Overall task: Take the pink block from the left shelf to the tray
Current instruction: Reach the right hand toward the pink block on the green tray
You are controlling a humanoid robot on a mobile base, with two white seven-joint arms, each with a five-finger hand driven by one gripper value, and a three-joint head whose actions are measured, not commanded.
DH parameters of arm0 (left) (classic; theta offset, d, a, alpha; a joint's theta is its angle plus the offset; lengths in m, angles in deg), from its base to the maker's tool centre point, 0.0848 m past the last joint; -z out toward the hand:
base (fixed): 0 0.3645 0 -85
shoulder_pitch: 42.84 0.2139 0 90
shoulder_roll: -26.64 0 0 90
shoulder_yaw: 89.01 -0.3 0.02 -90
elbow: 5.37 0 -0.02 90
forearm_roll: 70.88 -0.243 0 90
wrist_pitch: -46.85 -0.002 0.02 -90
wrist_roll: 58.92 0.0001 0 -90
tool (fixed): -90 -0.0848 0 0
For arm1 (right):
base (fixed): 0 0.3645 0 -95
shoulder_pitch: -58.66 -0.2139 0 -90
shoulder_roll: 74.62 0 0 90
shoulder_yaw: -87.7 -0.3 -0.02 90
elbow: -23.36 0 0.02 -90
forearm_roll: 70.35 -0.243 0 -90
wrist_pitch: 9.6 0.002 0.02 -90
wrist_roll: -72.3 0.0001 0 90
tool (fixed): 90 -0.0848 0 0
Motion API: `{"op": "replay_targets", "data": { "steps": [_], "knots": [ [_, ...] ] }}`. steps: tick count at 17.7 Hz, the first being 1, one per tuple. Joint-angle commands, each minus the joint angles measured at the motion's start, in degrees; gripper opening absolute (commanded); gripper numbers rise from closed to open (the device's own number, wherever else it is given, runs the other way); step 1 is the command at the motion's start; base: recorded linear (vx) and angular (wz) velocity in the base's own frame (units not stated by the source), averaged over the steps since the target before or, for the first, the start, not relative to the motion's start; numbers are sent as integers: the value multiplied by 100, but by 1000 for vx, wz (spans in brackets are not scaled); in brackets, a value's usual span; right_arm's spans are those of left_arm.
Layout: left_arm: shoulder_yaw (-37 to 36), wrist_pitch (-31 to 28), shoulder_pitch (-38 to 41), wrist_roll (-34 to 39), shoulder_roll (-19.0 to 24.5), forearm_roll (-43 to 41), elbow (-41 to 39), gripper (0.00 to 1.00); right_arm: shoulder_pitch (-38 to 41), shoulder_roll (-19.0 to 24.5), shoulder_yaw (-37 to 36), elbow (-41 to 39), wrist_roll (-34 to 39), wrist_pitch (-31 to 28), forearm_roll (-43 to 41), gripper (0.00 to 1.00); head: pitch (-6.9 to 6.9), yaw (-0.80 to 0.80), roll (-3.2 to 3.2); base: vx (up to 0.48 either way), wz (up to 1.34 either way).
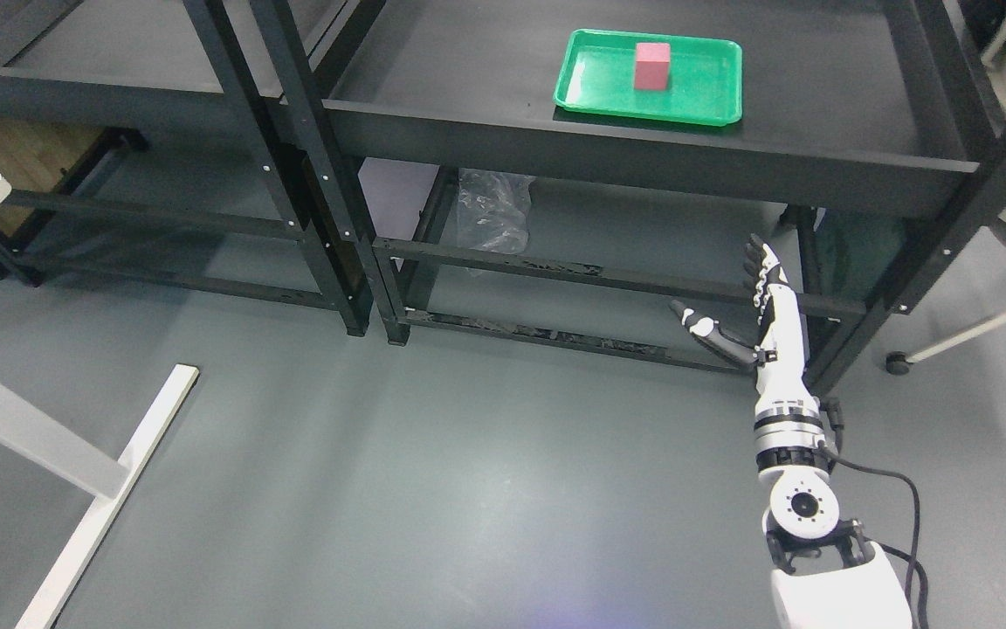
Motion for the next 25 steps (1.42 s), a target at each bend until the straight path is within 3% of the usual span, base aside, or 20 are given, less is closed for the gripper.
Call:
{"op": "replay_targets", "data": {
  "steps": [1, 3, 5, 7, 9, 11, 15, 19, 25],
  "knots": [
    [0, 0, 114, 1, 100, 0, -100, 100, -21, -245, 121, -245, -107, 30, 3597, 100, 0, 0, 0, 129, 277],
    [0, 0, 114, 1, 100, 0, -100, 100, -65, -273, 42, -229, -107, 216, 3841, 100, 0, 0, 0, 162, 237],
    [0, 0, 114, 1, 100, 0, -100, 100, -48, -290, 59, -211, -107, 120, 4979, 99, 0, 0, 0, 164, 148],
    [0, 0, 114, 1, 100, 0, -100, 100, -56, -290, 286, -141, -186, -510, 6376, 99, 0, 0, 0, 198, 65],
    [0, 0, 114, 1, 100, 0, -100, 100, -39, -273, 813, -88, -510, -1109, 7110, 100, 0, 0, 0, 206, 10],
    [0, 0, 114, 1, 100, 0, -100, 100, 40, -229, 981, -88, -713, -1164, 7025, 100, 0, 0, 0, 227, -36],
    [0, 0, 114, 1, 100, 0, -100, 100, 76, -264, 929, -132, -705, -1164, 6066, 100, 0, 0, 0, 227, -76],
    [0, 0, 114, 1, 100, 0, -100, 100, 49, -509, 912, -44, -652, -1173, 6883, 99, 0, 0, 0, 227, -88],
    [0, 0, 114, 1, 100, 0, -100, 100, -30, -765, 666, -44, -398, -1182, 6936, 99, 0, 0, 0, 241, -77]
  ]
}}
